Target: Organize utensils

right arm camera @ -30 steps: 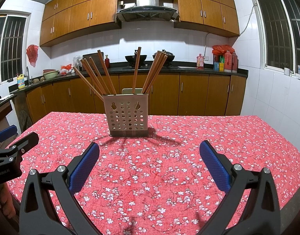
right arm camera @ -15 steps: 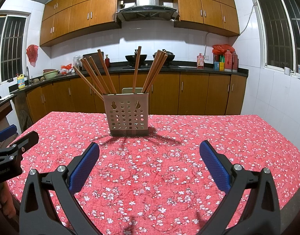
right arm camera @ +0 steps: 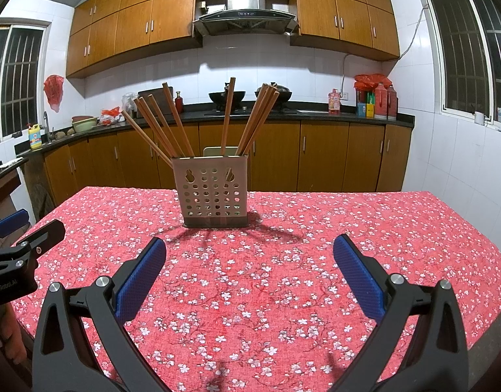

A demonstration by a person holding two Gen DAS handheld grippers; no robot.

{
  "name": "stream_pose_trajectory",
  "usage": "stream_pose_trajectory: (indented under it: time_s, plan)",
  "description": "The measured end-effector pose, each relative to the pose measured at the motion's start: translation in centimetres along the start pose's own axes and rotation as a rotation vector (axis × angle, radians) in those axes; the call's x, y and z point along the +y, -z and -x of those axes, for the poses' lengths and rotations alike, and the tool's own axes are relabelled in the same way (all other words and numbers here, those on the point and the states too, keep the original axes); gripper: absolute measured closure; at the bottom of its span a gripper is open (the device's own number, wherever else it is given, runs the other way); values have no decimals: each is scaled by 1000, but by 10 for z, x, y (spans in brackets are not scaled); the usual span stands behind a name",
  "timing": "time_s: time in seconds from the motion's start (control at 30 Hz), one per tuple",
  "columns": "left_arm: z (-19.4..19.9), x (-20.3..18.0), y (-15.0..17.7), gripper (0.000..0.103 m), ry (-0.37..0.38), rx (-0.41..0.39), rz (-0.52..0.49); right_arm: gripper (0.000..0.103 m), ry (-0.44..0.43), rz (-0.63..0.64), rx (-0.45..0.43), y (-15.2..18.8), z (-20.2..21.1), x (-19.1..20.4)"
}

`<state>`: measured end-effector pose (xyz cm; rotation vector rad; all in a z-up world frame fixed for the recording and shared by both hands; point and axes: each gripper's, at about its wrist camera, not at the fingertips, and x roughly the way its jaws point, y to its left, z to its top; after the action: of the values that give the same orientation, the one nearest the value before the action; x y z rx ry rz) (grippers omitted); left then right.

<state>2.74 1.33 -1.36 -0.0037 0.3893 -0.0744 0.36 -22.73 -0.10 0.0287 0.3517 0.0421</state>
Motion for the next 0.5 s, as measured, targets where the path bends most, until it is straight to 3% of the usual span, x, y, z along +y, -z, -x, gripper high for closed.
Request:
stream_pose_trajectory:
  time_s: [0.5]
  plan:
    - [0, 0, 0, 4, 1, 3, 1, 2, 0, 0, 1, 0, 0, 0]
